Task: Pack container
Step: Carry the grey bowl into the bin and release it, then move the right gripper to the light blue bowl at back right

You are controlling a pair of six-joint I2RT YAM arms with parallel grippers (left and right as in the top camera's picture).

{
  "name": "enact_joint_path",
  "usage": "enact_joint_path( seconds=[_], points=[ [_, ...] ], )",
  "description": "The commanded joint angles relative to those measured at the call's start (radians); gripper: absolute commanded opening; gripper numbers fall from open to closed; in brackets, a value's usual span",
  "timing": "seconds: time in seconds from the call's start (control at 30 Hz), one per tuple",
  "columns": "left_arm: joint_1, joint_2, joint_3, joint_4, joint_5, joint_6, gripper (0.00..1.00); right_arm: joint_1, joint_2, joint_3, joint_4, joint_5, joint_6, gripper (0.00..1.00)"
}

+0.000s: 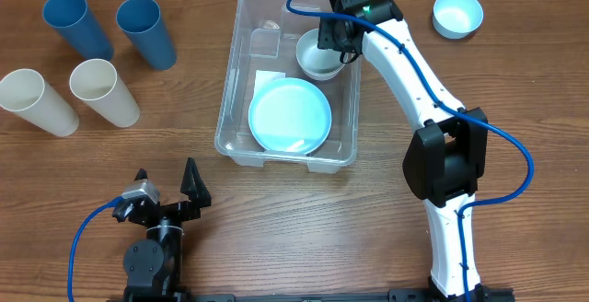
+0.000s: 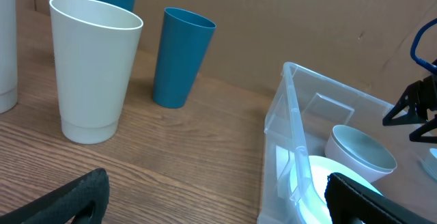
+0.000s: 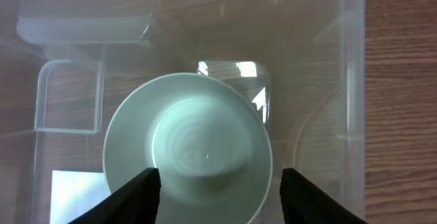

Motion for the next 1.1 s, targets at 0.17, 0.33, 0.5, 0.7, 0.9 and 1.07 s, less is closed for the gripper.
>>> enact_joint_path(
  seconds=[0.17, 0.33, 0.5, 0.7, 0.9, 1.07],
  points=[
    [0.007, -0.008, -0.003, 0.002, 0.008, -0.006, 1.0, 0.006, -0.064, 0.311, -0.103, 0.021, 0.052, 0.66],
    [0.007, -0.008, -0.003, 0.002, 0.008, -0.006, 1.0, -0.19, -0.059, 0.349, -0.093, 0.005, 0.134, 0.72],
    [0.007, -0.008, -0.003, 0.002, 0.008, -0.006, 1.0, -0.382, 0.019, 0.319, -0.057, -0.048, 0.208, 0.73],
    [0.007, -0.008, -0.003, 0.002, 0.008, -0.006, 1.0, -0.452, 0.148, 0.319, -0.024, 0.012, 0.263, 0.73],
    [0.007, -0.008, -0.003, 0.002, 0.008, -0.006, 1.0, -0.481, 0.245, 0.319, -0.041, 0.063, 0.4, 0.71],
    [0.007, -0.008, -0.003, 0.002, 0.008, -0.006, 1.0, -0.509, 0.283, 0.319, -0.047, 0.063, 0.468, 0.66]
  ],
)
